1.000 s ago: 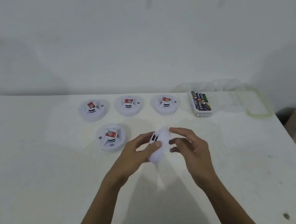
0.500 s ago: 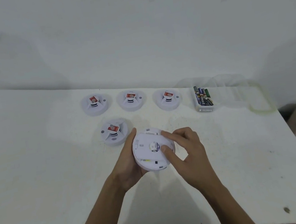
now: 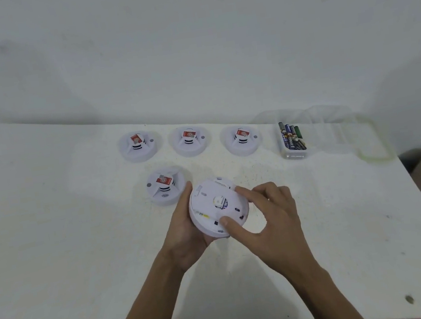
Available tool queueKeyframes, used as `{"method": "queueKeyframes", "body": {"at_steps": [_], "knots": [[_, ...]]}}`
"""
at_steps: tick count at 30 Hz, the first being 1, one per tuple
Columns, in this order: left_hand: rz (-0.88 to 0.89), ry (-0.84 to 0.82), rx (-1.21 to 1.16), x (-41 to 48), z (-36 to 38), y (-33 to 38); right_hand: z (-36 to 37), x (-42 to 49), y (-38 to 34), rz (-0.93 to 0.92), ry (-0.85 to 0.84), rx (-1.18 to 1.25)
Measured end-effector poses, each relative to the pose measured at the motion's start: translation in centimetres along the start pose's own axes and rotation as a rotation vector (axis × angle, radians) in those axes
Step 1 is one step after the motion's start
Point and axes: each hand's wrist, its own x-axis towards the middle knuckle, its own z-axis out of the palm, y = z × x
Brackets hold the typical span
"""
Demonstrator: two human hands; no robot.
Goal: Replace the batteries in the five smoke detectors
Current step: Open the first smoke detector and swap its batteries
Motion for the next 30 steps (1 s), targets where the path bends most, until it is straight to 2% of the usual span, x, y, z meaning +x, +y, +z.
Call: {"method": "queueKeyframes", "body": {"at_steps": [9,16,20,24,30], "knots": [[-0.060,-0.026,0.112,0.1,0.0,0.4,-0.7,1.0,-0.8,-0.246,-0.033,-0.176],[-0.035,-0.065,0.115,0.0,0.3,0.8,-0.2,1.1,-1.2,-0.148,-0.086,-0.156],[0.017,-0.032,0.122,0.1,0.6,0.7,0.3,1.2,-1.2,-0.123,-0.084,-0.123],[0.058,-0.034,0.158,0.3,0.8,0.5,0.4,1.5,-1.2,-0.078,-0.159,-0.116],[0.081,-0.022,0.256,0.5,0.2,0.4,0.7,1.7,-1.2,-0.122,-0.220,-0.122]]}}
